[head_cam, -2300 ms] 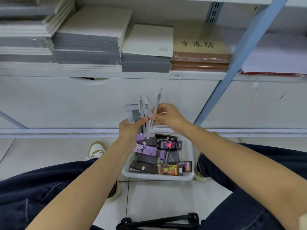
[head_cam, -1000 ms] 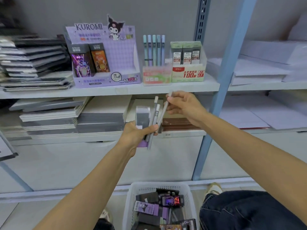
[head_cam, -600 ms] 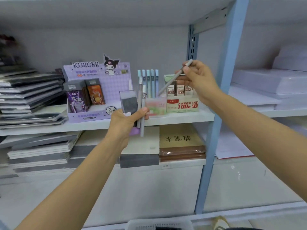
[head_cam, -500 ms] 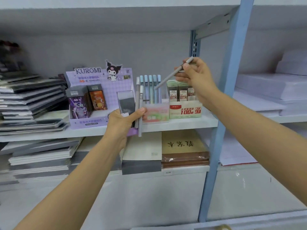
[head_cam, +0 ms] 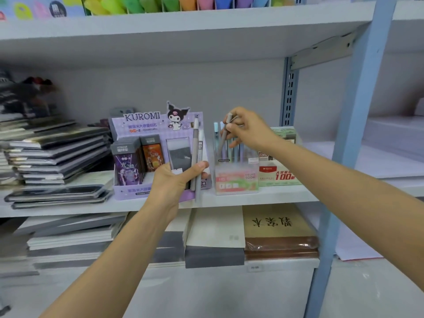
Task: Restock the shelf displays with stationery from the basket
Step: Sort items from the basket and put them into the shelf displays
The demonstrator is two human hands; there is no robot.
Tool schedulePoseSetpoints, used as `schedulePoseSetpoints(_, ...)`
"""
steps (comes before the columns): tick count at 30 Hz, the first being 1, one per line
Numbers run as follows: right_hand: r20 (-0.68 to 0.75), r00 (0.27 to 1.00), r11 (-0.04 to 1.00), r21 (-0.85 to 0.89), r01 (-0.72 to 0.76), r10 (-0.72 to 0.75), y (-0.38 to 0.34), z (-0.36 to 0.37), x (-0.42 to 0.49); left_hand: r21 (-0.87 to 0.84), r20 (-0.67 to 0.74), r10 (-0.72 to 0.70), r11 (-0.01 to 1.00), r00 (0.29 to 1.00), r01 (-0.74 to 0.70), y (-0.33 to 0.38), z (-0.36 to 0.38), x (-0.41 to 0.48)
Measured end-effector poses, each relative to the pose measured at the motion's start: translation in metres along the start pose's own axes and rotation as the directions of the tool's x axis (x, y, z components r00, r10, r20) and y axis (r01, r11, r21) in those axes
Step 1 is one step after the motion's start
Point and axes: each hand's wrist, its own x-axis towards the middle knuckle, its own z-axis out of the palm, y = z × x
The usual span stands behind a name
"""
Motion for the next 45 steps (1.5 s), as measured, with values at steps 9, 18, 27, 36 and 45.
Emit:
schedulePoseSetpoints(9,0.076,0.997,0.994,-0.111,0.013,-0.004,0.004,0.000,0.009,0.003,0.021,-0.027,1.000,0.999,0.027,0.002,-0.002,-0.003)
schedulePoseSetpoints(18,0.047,0.995,0.938,-0.331,0.101,-0.091,0.006,0.016,0.015,-0.025,0.029,-0.042,0.999,0.999,0.043,0.003,-0.002,-0.006)
schedulePoseSetpoints(27,-0.017,0.986,0.986,0.020,0.166,-0.166,-0.014,0.007,-0.019,-0.006,0.090,-0.061,0.998,0.994,0.062,0.004,0.008,-0.012)
schedulePoseSetpoints(36,0.283,0.957,0.993,0.109,0.036,-0.066,-0.022,-0.003,-0.038,0.136,0.243,-0.171,0.981,0.955,0.141,0.007,0.029,-0.023)
schedulePoseSetpoints(45,0.239,0.969,0.970,0.217,-0.113,0.060,-0.018,-0.019,-0.045,0.063,0.168,-0.209,0.977,0.963,0.201,0.002,0.029,-0.026)
